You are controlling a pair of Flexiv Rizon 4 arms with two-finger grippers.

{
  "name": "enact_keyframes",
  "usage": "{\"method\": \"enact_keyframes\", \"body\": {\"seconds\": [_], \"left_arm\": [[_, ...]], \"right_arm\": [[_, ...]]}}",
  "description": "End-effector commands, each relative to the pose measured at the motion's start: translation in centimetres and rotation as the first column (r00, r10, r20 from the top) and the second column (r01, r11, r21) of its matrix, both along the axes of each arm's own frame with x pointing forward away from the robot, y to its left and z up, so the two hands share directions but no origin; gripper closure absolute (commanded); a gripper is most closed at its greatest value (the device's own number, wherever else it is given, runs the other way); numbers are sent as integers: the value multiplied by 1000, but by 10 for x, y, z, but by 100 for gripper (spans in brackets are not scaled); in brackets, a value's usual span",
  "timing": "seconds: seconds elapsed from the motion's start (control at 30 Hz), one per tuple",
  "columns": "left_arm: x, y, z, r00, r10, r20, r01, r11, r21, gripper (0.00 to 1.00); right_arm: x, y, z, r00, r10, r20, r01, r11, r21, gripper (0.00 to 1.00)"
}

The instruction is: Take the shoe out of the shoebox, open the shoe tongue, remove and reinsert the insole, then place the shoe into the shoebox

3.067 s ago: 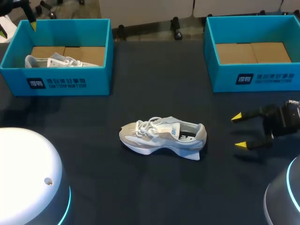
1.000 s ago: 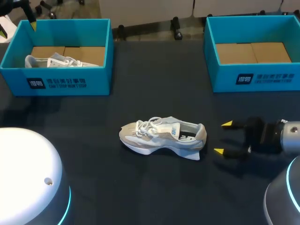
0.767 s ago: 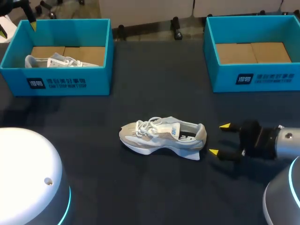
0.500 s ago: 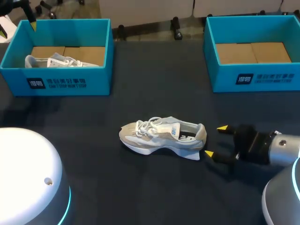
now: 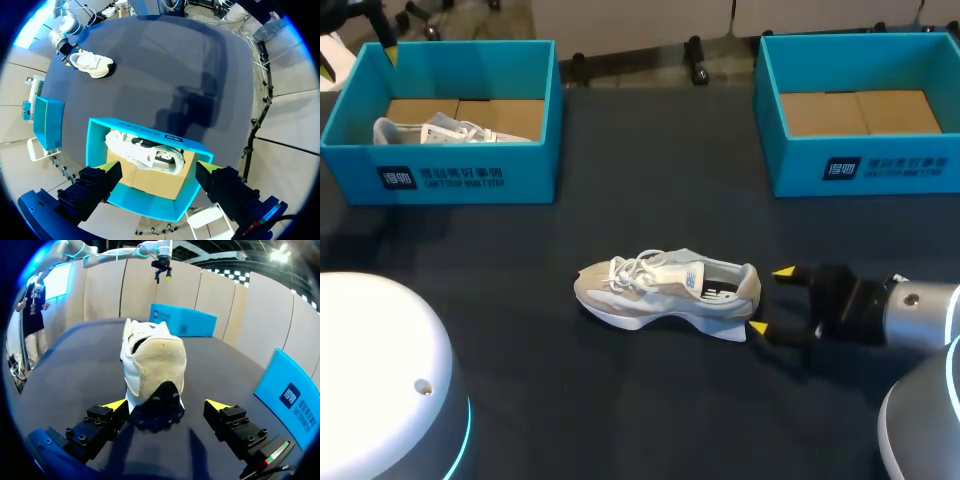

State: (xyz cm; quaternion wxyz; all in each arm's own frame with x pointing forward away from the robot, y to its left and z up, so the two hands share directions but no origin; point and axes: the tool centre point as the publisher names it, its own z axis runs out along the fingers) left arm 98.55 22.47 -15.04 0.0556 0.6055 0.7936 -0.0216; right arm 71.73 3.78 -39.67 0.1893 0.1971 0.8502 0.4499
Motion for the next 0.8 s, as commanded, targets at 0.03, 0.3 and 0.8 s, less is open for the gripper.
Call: {"method": "enact_keyframes", "body": {"seconds": [0.03, 0.3, 0.8], "left_arm": [[-1, 0, 0, 1000, 1, 2, -1, 1000, 2, 0], [-1, 0, 0, 1000, 1, 2, -1, 1000, 2, 0], [-1, 0, 0, 1000, 1, 2, -1, 1000, 2, 0]], "right_arm": [[7, 1, 2, 999, 29, -32, -29, 1000, -6, 0], [9, 6, -2, 997, 54, -63, -55, 998, -12, 0], [12, 18, -8, 992, 81, -100, -80, 997, 13, 0]]}}
